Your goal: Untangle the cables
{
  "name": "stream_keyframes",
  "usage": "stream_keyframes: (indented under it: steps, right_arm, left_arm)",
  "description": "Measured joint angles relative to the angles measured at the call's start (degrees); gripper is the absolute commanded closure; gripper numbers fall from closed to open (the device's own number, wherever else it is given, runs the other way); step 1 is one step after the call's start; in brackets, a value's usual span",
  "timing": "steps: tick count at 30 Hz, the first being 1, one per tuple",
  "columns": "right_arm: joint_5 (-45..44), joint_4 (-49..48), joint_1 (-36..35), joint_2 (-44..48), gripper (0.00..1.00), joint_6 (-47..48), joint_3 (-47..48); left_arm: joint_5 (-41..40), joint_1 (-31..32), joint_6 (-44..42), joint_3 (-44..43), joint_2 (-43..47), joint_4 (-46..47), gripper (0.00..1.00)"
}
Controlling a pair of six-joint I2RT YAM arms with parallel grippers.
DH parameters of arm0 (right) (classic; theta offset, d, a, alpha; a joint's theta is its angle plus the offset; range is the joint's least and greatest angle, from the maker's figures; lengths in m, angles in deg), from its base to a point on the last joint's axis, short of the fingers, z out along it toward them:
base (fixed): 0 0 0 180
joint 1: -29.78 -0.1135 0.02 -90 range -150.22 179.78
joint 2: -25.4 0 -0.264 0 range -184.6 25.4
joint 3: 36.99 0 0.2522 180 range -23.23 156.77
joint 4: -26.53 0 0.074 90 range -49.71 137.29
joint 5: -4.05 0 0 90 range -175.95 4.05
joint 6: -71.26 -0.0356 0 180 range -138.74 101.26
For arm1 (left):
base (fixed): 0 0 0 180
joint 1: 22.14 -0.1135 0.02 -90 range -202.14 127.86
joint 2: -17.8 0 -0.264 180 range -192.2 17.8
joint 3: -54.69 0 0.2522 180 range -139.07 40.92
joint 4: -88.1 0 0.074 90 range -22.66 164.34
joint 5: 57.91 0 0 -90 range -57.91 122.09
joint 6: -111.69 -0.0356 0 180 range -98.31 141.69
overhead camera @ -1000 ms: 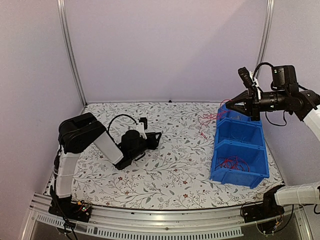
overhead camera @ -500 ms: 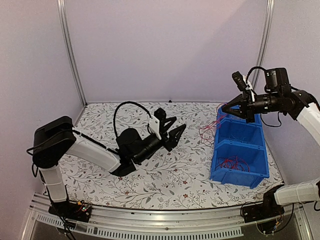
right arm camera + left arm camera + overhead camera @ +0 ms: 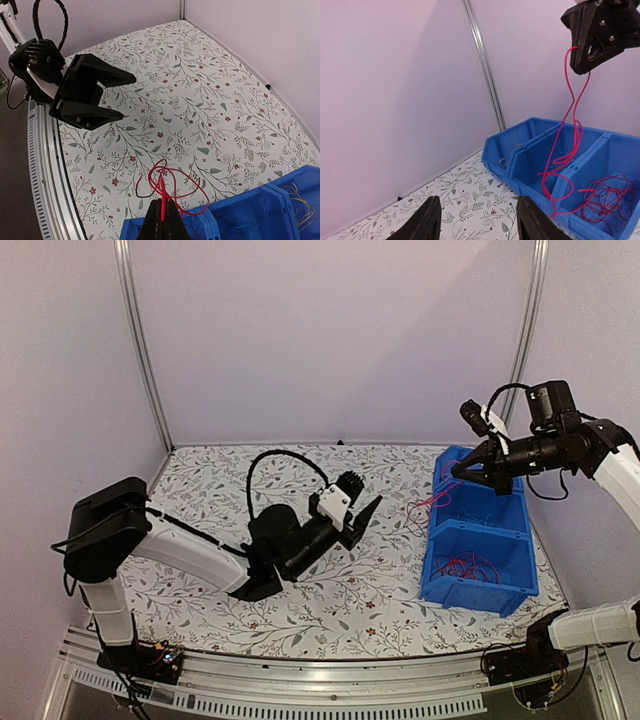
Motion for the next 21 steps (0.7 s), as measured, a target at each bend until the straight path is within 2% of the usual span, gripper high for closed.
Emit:
stream_keyframes:
  steps: [8, 13, 14, 15, 16, 17, 21]
  right_arm:
    - [-14.2, 14.4, 2.4, 5.2, 1.00, 12.5, -0.2]
    - [-22.3, 19.7, 2.5, 8.0, 1.00, 17.7, -7.3]
    - [-23.0, 21.0, 2.5, 7.9, 0.97, 18.5, -8.9]
    - [-23.7, 22.3, 2.5, 7.2, 0.89, 19.5, -10.7]
    - [-24.0, 23.1, 2.5, 6.7, 0.73, 20.0, -11.7]
    - [-24.4, 23.8, 2.6, 6.1, 0.63, 20.5, -12.9]
    - [-27.1, 24.3, 2.7, 4.2, 0.41, 21.4, -16.0]
  left_arm:
    - [-7.7, 0.0, 0.6, 6.4, 0.0, 1.1, 0.48]
    - [-9.9, 0.0, 2.6, 8.5, 0.0, 1.3, 0.48]
    - [-10.2, 0.0, 2.9, 8.6, 0.0, 1.4, 0.48]
    - [-10.4, 0.0, 3.1, 8.7, 0.0, 1.5, 0.48]
    - [-10.7, 0.0, 3.2, 8.8, 0.0, 1.5, 0.48]
    - [-10.9, 0.0, 3.3, 8.8, 0.0, 1.5, 0.48]
    - [-11.5, 0.0, 4.0, 8.9, 0.0, 1.4, 0.48]
